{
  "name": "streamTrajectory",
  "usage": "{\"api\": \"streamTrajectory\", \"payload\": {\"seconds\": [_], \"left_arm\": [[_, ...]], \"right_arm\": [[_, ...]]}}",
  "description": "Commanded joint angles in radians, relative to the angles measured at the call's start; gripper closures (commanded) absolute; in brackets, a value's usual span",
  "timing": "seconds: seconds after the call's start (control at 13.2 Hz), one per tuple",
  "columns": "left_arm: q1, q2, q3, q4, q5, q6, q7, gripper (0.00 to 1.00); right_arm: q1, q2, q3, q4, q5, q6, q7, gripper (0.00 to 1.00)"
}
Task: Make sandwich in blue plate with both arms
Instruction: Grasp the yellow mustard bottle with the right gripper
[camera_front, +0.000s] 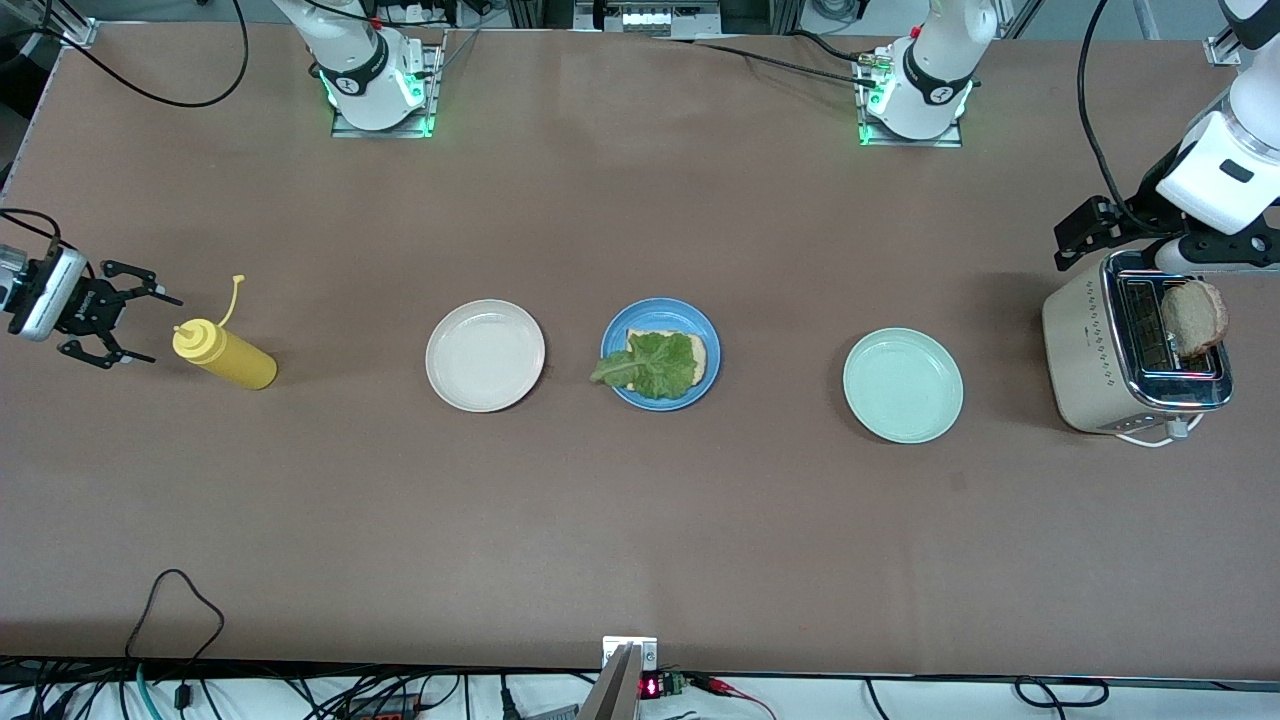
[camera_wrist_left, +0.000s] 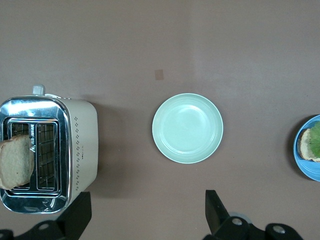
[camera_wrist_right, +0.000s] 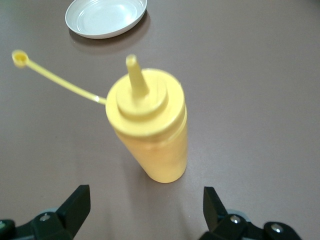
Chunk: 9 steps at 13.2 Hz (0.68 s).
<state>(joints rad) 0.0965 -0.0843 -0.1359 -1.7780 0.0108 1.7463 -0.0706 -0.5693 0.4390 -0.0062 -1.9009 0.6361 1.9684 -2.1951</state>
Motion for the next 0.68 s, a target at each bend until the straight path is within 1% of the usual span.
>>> {"api": "streamTrajectory", "payload": {"seconds": [0.0, 0.3, 0.53, 0.61], "left_arm": [[0.005, -0.002, -0.001, 0.012, -0.017, -0.004, 0.021, 0.0], [0.003, -0.002, -0.001, 0.014, -0.015, -0.002, 0.021, 0.0], [0.005, -0.002, -0.019, 0.014, -0.012, -0.001, 0.021, 0.0], [0.005, -0.002, -0.019, 0.014, -0.012, -0.001, 0.021, 0.0]], "right_arm": [[-0.038, 0.044, 0.015, 0.008, 0.1, -0.016, -0.119, 0.0], [-0.067, 0.105, 0.015, 0.009, 0.213, -0.074, -0.265, 0.0], [-0.075, 0.138, 0.017, 0.019, 0.221, -0.077, -0.296, 0.0], [-0.075, 0.156, 0.018, 0.038, 0.223, -0.091, -0.314, 0.0]]}}
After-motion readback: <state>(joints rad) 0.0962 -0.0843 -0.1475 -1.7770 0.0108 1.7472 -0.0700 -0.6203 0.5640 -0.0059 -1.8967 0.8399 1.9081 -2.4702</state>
